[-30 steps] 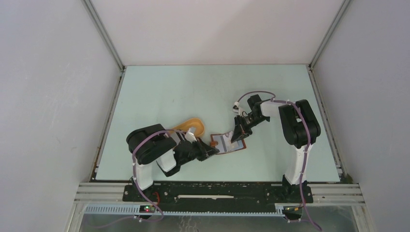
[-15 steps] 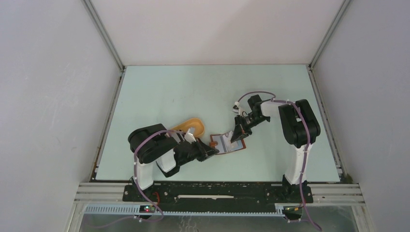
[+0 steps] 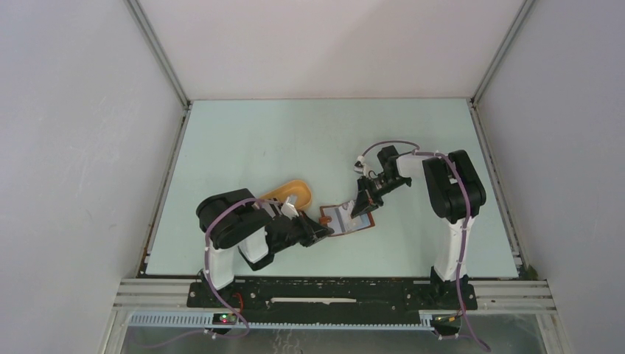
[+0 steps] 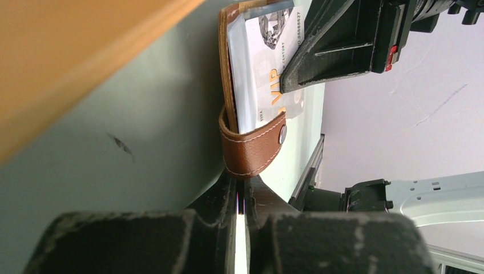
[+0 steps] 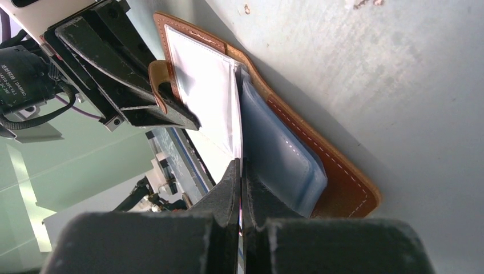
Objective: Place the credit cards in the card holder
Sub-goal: Insert the credit card into the card holder.
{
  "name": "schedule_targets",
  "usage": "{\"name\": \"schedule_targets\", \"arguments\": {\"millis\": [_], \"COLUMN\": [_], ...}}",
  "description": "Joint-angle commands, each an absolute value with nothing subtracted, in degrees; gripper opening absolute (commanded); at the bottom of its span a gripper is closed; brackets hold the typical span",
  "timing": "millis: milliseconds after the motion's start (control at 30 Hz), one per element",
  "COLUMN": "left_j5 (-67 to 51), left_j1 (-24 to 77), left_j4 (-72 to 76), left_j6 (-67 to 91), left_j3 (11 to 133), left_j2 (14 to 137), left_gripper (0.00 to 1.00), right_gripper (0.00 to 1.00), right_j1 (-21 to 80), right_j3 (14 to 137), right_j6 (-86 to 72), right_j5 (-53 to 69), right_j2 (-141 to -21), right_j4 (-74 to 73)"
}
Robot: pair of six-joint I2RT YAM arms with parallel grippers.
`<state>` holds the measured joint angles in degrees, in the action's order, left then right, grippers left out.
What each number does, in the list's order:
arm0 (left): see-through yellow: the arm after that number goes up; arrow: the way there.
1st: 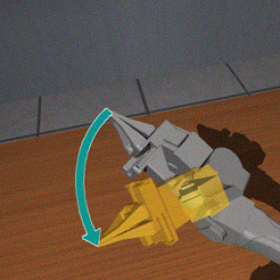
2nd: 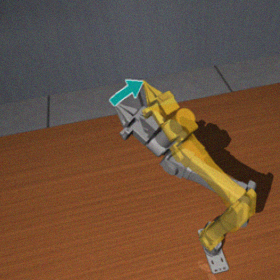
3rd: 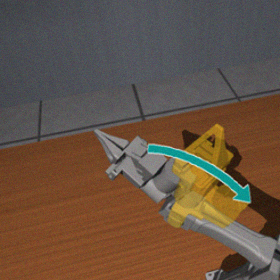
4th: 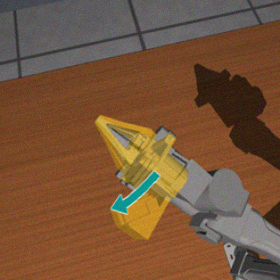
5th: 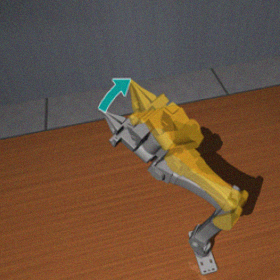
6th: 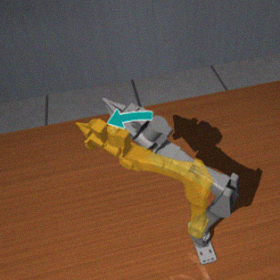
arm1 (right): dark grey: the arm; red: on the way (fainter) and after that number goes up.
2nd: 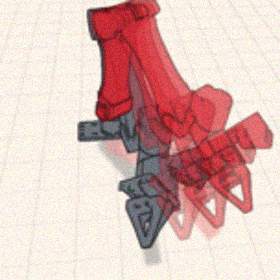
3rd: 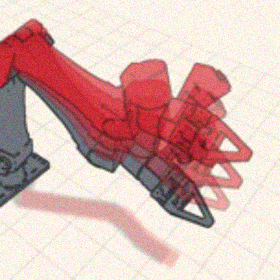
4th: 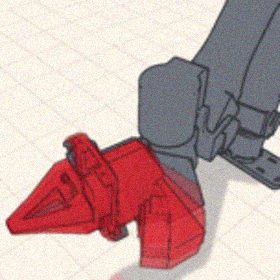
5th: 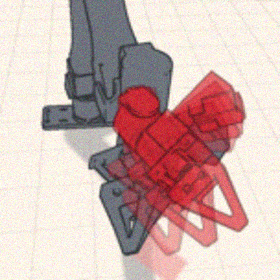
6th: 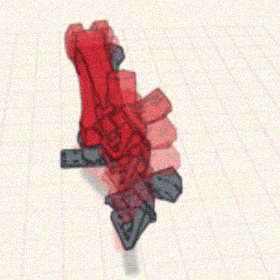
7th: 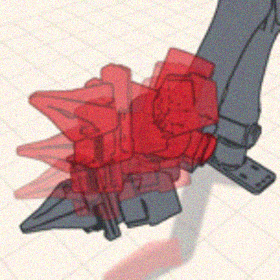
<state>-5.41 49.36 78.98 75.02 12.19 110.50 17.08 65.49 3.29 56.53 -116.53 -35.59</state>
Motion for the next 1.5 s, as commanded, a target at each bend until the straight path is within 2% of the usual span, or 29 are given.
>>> {"name": "schedule_targets", "arguments": {"millis": [0,367,533,733,933,1467], "left_j5": [-6.7,-7.5,-7.7,-6.1,-9.2,-9.7], "left_j1": [49.1,49.0,49.1,48.9,48.7,48.4], "left_j4": [79.5,79.6,80.6,81.3,81.5,78.8], "left_j6": [74.5,74.7,74.7,73.3,72.7,73.4], "left_j3": [12.3,12.8,12.2,10.5,12.0,11.2], "left_j2": [110.9,110.6,109.0,105.3,105.1,107.0], "left_gripper": [0.09,0.1,0.05,0.04,0.04,0.07], "right_gripper": [0.0,0.0,0.0,0.0,0.0,0.0], "right_j1": [18.4,19.3,18.9,17.3,17.4,19.4], "right_j3": [67.2,67.6,67.6,67.4,67.4,67.4], "right_j6": [5.4,5.3,6.0,6.2,7.5,6.2], "right_j5": [56.8,59.9,63.1,64.8,66.7,59.2], "right_j2": [-117.7,-119.1,-118.9,-119.3,-119.0,-119.2], "right_j4": [-36.1,-35.1,-35.4,-36.8,-37.1,-35.9]}}
